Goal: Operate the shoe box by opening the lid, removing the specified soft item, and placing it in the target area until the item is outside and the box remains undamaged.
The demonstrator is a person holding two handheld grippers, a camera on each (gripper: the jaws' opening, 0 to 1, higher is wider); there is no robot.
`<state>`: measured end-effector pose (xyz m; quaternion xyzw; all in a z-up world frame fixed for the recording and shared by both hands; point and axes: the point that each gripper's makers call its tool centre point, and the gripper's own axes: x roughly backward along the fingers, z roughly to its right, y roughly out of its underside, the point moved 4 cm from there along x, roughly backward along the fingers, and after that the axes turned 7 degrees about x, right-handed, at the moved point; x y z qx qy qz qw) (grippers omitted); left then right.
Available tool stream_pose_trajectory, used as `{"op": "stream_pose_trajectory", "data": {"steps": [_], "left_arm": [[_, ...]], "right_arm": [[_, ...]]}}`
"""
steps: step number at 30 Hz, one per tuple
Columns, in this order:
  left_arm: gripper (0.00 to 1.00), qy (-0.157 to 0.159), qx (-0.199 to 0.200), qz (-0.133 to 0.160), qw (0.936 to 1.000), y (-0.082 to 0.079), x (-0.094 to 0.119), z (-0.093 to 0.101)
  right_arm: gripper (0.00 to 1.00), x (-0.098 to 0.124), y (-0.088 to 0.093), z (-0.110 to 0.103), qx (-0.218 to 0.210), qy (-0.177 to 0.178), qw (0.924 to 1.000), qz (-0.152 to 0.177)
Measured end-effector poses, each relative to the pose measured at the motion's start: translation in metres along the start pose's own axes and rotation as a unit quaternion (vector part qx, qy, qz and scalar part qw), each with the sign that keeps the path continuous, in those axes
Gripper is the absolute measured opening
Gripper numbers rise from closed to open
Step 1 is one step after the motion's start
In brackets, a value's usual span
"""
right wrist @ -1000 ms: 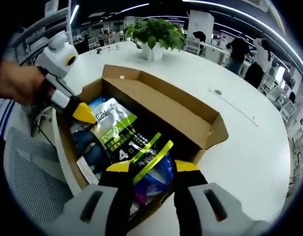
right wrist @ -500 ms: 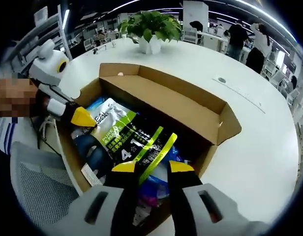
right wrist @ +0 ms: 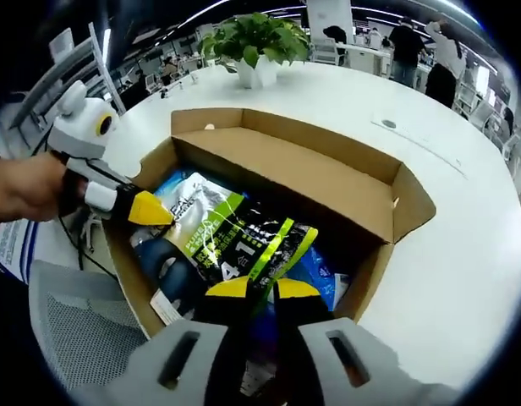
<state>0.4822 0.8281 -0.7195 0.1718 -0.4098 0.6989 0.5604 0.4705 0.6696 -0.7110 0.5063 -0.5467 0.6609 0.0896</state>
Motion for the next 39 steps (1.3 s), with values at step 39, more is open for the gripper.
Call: {"op": "stream_pose_trajectory", "data": {"steps": [39], "left_arm": [[0.0,0.027,-0.036,0.028,0.9986,-0.018,0.02,0.039]], "right_arm": [[0.0,0.037,-0.013,0.012,-0.059,0.019,0.9977,0.027]]}}
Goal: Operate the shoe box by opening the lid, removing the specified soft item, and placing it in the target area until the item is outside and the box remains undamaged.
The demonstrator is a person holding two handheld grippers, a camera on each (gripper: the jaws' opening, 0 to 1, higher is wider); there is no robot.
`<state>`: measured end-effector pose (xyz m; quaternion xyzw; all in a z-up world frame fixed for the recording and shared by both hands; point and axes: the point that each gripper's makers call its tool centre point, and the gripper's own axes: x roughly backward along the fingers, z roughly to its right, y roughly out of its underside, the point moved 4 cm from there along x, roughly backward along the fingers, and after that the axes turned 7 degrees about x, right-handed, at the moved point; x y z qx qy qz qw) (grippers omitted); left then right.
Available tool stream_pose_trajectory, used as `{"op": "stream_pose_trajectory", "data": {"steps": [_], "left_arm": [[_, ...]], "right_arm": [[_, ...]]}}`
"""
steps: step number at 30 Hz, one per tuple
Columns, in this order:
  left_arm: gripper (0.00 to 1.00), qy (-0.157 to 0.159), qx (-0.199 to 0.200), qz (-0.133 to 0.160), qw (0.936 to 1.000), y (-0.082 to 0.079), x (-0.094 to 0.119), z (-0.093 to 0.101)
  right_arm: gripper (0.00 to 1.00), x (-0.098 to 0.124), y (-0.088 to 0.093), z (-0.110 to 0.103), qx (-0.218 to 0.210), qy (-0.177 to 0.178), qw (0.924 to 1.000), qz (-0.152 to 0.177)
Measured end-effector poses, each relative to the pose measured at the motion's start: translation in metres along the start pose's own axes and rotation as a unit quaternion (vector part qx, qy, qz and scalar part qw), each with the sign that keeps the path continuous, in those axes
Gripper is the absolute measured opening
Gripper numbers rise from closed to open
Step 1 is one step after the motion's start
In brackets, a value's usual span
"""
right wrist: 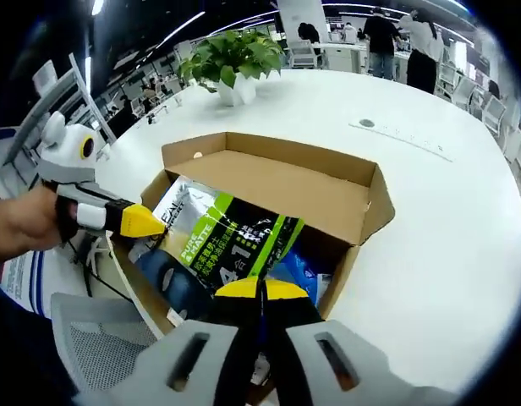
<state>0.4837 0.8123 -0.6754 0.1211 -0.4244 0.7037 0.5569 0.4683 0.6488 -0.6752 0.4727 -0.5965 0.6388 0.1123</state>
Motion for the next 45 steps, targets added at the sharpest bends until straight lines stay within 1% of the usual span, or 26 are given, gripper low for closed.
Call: {"op": "stream_pose_trajectory", "data": {"steps": [14,20,28,34,45], "left_arm": [[0.0,0.017,-0.026,0.001,0.9995,-0.001,-0.005,0.036],[0.0,0.025,-0.03,0.001,0.9992,0.002,-0.013,0.054],[0.0,0.036,-0.045,-0.004,0.9983,0.006,-0.029,0.086],[0.0,0.044,-0.065,-0.017,0.9968,0.008,-0.045,0.11],[0.0,0.052,-0.085,-0.038,0.9943,0.014,-0.072,0.137]], "right_arm": [[0.0,0.033,0.003,0.014,-0.012,0.023,0.9994,0.024],[0.0,0.051,0.009,0.029,-0.017,0.034,0.9988,0.032],[0.0,0.075,0.02,0.049,-0.023,0.047,0.9979,0.039],[0.0,0.09,0.03,0.068,-0.033,0.058,0.9968,0.043],[0.0,0.11,0.049,0.099,-0.052,0.076,0.9946,0.049]]}}
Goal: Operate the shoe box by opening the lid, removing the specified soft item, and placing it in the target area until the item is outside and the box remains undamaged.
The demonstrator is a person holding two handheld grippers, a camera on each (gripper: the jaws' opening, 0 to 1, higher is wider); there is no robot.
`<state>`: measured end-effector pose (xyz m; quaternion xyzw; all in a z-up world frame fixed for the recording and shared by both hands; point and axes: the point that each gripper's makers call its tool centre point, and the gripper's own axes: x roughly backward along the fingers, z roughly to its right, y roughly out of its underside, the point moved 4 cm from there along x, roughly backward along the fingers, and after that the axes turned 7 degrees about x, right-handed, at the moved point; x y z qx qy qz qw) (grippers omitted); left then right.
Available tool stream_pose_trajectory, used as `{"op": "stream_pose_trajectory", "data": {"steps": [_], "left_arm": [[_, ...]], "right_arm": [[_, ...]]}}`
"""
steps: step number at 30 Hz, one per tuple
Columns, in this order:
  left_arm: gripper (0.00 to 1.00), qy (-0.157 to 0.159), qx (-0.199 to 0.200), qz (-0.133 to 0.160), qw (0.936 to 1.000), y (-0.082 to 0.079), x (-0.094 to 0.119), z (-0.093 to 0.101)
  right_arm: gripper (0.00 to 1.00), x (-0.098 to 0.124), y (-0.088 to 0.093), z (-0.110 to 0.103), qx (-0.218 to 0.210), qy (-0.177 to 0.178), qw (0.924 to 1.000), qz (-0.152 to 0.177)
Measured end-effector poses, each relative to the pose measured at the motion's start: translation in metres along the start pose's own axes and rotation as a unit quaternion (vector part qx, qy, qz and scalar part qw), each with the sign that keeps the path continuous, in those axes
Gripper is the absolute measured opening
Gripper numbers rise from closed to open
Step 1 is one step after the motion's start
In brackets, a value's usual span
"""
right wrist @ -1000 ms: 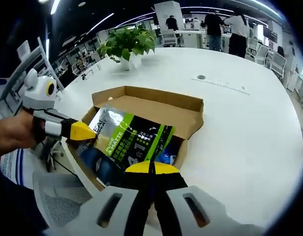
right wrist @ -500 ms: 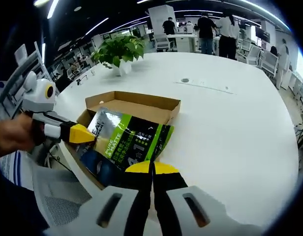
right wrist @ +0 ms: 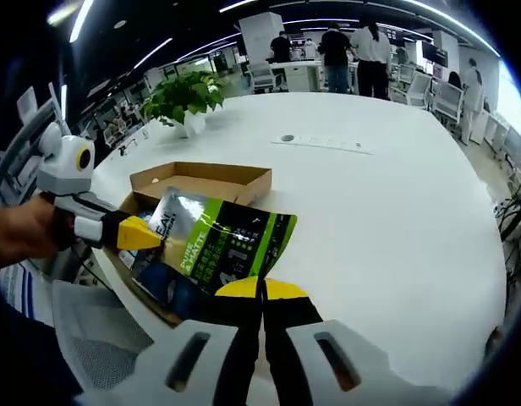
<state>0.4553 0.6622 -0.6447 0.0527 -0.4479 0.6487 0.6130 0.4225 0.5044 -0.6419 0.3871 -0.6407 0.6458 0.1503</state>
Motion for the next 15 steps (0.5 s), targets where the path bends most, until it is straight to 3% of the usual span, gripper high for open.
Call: {"op": "stream_pose_trajectory", "data": {"steps": [15], "left_arm": [[0.0,0.013,-0.019,-0.032,0.9992,-0.003,-0.045,0.026]], "right_arm": [[0.0,0.011,0.011,0.047,-0.013,0.018,0.9998,-0.003]]}}
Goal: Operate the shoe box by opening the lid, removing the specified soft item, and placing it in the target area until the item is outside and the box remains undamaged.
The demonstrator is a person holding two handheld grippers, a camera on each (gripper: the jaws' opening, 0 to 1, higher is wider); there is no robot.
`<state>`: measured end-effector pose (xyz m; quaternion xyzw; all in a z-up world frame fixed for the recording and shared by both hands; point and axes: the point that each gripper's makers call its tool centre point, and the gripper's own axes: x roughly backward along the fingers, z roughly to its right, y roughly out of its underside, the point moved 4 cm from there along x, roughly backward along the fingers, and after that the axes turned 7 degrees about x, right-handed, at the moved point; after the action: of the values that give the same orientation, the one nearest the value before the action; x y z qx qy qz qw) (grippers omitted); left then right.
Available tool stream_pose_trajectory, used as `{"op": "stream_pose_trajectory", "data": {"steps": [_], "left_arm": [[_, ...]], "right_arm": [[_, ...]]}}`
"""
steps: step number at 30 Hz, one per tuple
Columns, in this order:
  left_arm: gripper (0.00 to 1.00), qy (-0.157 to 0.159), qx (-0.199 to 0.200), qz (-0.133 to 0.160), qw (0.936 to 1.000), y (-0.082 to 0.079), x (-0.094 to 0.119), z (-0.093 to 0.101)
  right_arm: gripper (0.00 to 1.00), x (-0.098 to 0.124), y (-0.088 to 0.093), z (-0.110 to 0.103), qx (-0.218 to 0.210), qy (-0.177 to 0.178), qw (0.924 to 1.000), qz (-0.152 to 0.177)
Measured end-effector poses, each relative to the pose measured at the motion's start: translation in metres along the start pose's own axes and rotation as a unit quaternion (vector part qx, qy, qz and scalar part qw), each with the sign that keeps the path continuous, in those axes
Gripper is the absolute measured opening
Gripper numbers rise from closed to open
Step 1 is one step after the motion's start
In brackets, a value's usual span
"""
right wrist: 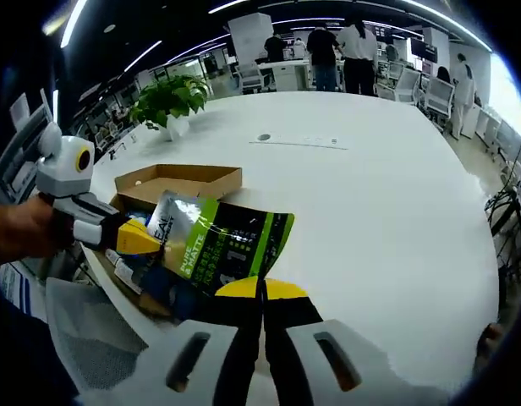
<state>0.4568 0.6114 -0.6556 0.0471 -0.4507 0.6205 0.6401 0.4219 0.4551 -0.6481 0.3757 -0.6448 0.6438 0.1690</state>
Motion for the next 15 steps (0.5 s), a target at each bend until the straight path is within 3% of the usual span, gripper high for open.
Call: {"op": "stream_pose_trajectory", "data": {"steps": [15], "left_arm": [[0.0,-0.008,-0.013,-0.026,0.9995,-0.011,-0.033,0.001]], "right_arm": [[0.0,-0.013,0.008,0.03,-0.013,0.002,0.9999,-0.009]]}}
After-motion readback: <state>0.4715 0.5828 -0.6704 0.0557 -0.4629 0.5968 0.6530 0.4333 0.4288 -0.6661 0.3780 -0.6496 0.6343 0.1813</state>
